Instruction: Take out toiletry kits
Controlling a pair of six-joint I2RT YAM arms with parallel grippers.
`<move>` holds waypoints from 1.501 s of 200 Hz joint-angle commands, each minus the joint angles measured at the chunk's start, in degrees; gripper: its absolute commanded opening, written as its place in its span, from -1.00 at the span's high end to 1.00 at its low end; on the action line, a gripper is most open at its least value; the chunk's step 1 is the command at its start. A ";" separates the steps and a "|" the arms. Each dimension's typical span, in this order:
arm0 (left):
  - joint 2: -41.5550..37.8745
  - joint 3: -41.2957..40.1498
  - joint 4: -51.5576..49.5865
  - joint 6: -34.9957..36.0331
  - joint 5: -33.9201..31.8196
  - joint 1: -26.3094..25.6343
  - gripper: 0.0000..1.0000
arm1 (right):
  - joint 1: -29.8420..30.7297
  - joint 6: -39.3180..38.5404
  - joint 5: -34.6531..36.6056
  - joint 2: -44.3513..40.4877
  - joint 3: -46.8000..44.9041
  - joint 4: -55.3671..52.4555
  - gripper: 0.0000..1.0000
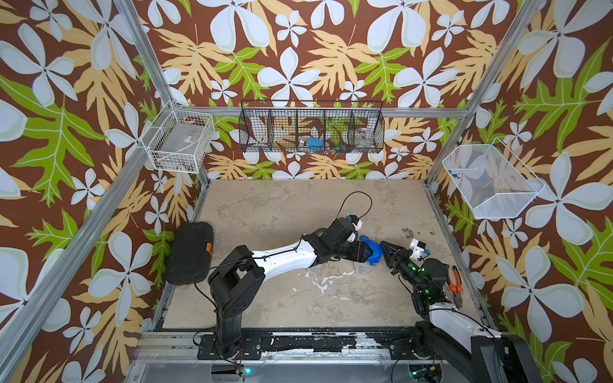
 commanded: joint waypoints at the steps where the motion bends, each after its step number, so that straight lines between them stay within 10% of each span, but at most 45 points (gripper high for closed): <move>1: 1.64 -0.72 -15.03 2.62 -2.41 -0.34 -0.32 | 0.07 -5.47 -0.72 -2.32 2.96 -3.66 0.50; 83: 0.88 7.25 -12.75 -1.01 -0.33 0.40 -0.63 | -0.37 -39.44 12.71 -2.86 22.19 -60.88 -0.14; 127: 1.52 13.28 -9.49 -0.96 1.07 0.86 -0.86 | -0.42 -44.00 14.20 -7.32 22.24 -66.06 -0.15; 300: 0.48 16.99 -2.48 -3.34 7.96 -2.50 -0.75 | -1.60 -48.53 20.30 -15.23 24.92 -84.25 0.00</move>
